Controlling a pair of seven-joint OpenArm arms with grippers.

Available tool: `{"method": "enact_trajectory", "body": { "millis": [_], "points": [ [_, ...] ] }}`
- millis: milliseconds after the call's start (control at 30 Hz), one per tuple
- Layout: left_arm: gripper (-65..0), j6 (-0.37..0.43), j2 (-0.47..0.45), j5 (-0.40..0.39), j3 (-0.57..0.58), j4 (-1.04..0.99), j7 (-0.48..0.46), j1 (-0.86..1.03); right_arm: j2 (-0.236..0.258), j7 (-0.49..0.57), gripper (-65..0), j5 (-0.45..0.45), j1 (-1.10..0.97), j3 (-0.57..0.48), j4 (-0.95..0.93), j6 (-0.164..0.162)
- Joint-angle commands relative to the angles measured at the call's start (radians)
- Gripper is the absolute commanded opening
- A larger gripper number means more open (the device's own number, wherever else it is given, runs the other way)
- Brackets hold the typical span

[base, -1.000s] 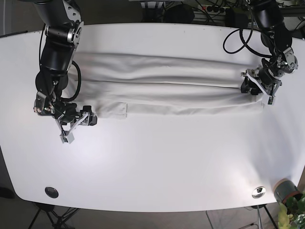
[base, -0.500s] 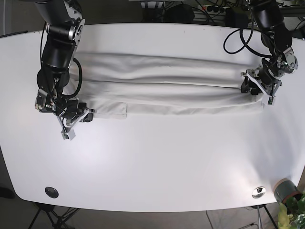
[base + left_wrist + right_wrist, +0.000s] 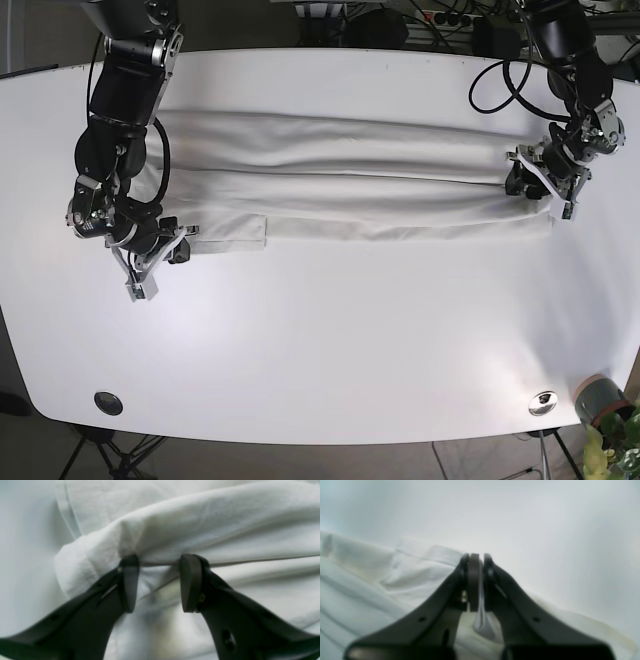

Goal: Fold the T-shirt properly

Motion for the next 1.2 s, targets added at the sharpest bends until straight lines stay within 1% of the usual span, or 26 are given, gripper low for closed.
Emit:
{"method": "enact_trajectory", "body": {
  "millis": [0, 67, 133, 233, 300, 400, 533, 567, 633, 667, 700, 733, 800, 833, 900, 1000, 1167],
  "points": [
    [-40.4, 0.001, -0.004, 0.038, 0.004, -0.007, 0.064, 0.006, 0.010, -0.021, -62.8, 0.015, -0.009, 0.004, 0.118, 0.003],
    [-40.4, 0.001, -0.004, 0.038, 0.004, -0.007, 0.064, 0.006, 0.008, -0.053, -62.8, 0.015, -0.029, 0.004, 0.178, 0.003],
    [-40.4, 0.001, -0.004, 0.038, 0.004, -0.007, 0.064, 0.006, -0.017, -0.092, -62.8, 0.015, -0.055, 0.014, 0.258, 0.003],
    [-40.4, 0.001, -0.004, 0.038, 0.004, -0.007, 0.064, 0.006, -0.046, -0.136, -62.8, 0.015, -0.087, 0.071, 0.339, 0.003],
    [-40.4, 0.001, -0.004, 0.038, 0.004, -0.007, 0.064, 0.006, -0.060, -0.164, -62.8, 0.015, -0.102, 0.089, 0.385, 0.003],
    [-40.4, 0.001, -0.004, 0.038, 0.004, -0.007, 0.064, 0.006, -0.067, -0.168, -62.6, 0.014, -0.128, 0.088, 0.419, 0.003],
    [-40.4, 0.001, -0.004, 0.038, 0.006, -0.007, 0.064, 0.006, -0.066, -0.144, -62.0, 0.011, -0.118, 0.094, 0.367, 0.003],
    [-40.4, 0.001, -0.004, 0.038, 0.006, -0.007, 0.064, 0.006, -0.063, -0.133, -60.7, 0.014, -0.112, 0.094, 0.347, 0.003],
    [-40.4, 0.001, -0.004, 0.038, 0.006, -0.007, 0.064, 0.006, -0.056, -0.108, -51.0, 0.003, -0.090, 0.094, 0.292, 0.003],
    [-40.4, 0.001, -0.004, 0.038, 0.006, -0.007, 0.064, 0.006, -0.049, -0.099, -47.2, 0.003, -0.082, 0.094, 0.272, 0.003],
    [-40.4, 0.001, -0.004, 0.038, 0.006, -0.007, 0.064, 0.006, -0.035, -0.084, -39.8, 0.003, -0.073, 0.096, 0.238, 0.003],
    [-40.4, 0.001, -0.004, 0.038, 0.007, -0.007, 0.064, 0.006, -0.026, -0.069, -34.7, 0.003, -0.064, 0.096, 0.207, 0.003],
    [-40.4, 0.001, -0.004, 0.038, 0.007, -0.002, 0.064, 0.006, -0.013, -0.042, -26.2, 0.004, -0.046, 0.094, 0.154, 0.003],
    [-40.4, 0.001, -0.004, 0.038, 0.007, -0.002, 0.064, 0.008, -0.009, -0.033, -24.1, 0.004, -0.039, 0.094, 0.134, 0.003],
    [-40.4, 0.001, -0.005, 0.038, 0.006, -0.007, 0.064, 0.009, 0.002, -0.010, -23.1, 0.003, -0.024, 0.094, 0.085, 0.003],
    [-40.4, 0.001, -0.016, 0.038, 0.006, -0.007, 0.064, 0.009, 0.020, 0.028, -24.3, 0.003, 0.002, 0.089, -0.007, 0.003],
    [-40.4, 0.001, -0.016, 0.038, 0.003, -0.007, 0.064, 0.011, 0.036, 0.037, -24.3, 0.012, 0.017, 0.088, -0.081, 0.003]
  ]
}}
